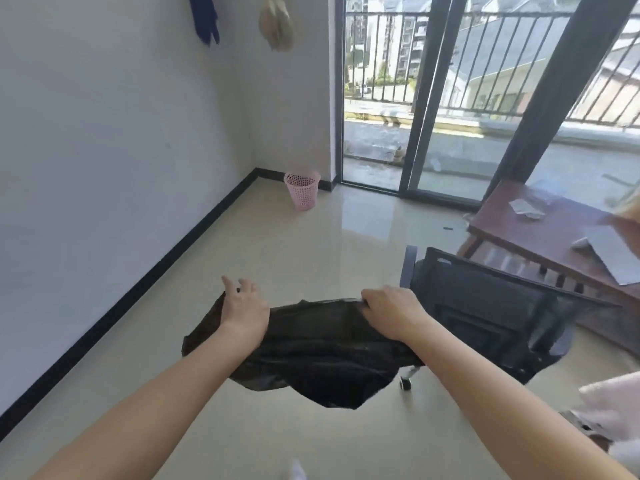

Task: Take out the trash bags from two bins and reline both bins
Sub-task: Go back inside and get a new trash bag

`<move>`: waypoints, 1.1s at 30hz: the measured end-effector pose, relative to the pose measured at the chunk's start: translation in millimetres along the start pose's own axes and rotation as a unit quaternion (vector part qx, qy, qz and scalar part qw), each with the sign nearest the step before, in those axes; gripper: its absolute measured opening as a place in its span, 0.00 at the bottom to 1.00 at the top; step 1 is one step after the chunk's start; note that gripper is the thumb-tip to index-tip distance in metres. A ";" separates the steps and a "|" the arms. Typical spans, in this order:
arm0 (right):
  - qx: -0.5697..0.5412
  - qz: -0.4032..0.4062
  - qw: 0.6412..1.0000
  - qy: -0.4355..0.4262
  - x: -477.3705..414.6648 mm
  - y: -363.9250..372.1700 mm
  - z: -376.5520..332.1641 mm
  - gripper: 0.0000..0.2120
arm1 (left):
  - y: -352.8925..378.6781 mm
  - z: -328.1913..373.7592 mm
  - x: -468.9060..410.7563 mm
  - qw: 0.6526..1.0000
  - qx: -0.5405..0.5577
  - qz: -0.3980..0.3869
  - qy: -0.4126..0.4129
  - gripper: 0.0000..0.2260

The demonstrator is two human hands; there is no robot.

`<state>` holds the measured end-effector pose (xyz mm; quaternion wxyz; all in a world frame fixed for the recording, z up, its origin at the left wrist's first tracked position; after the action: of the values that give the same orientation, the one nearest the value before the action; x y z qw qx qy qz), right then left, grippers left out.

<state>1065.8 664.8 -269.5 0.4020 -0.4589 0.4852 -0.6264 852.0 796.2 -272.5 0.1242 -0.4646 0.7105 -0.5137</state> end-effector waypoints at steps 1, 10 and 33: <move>-0.003 0.010 1.000 -0.004 -25.4 -2.9 0.0 0.15 | 1.2 -3.0 -22.2 1.000 -0.014 -0.010 0.003 0.20; 0.059 0.009 0.997 -0.042 -271.0 -35.5 1.5 0.23 | -11.3 -88.8 -253.7 0.988 0.155 -0.023 -0.001 0.13; -0.043 -0.073 0.989 0.123 -852.5 -87.6 144.9 0.12 | -132.1 -257.3 -815.0 0.946 0.324 0.001 -0.017 0.05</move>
<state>1418.4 1457.3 -325.8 0.2724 -0.4292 0.5227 -0.6844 1192.1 1591.0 -292.5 0.2810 -0.4070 0.5041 -0.7081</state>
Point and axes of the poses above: each hand's wrist, its own x-axis away from the middle knuckle, its own y-axis out of the palm, z = x × y, the point moved 4 cm from there along -x, towards the middle knuckle, and after that the axes turned 15 degrees about x, right-handed, at the moved point
